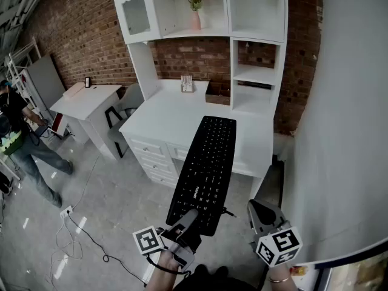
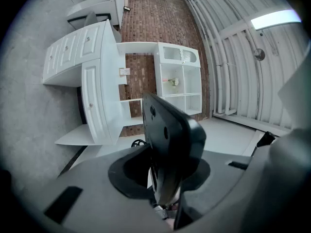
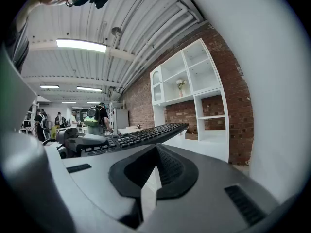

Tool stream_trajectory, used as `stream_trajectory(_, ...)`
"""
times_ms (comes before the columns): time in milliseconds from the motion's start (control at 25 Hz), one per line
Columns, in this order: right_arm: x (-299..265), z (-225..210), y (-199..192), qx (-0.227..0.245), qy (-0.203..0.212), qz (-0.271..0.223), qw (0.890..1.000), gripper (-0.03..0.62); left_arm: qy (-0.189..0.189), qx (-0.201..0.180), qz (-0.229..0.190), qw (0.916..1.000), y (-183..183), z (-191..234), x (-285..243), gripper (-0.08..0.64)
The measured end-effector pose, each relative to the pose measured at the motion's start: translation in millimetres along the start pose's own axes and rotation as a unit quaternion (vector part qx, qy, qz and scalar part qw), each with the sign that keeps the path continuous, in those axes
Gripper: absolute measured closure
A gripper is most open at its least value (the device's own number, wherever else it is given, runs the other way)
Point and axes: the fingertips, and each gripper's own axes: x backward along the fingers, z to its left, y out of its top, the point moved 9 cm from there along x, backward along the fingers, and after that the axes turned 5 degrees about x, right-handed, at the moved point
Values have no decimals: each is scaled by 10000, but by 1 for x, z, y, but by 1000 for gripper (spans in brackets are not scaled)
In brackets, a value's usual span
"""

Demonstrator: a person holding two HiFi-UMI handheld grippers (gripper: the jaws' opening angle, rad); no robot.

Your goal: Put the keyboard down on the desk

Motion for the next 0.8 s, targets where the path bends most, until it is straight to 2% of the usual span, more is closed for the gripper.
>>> stream_trajectory(560,-9,20,-11,-190,315,193,9991,587,101,-20,62,9999,-3,11,-5,463)
stream_trajectory(800,-24,27,-12,-197,430,202,9987,586,61,87,12,9999,0,14,-8,463)
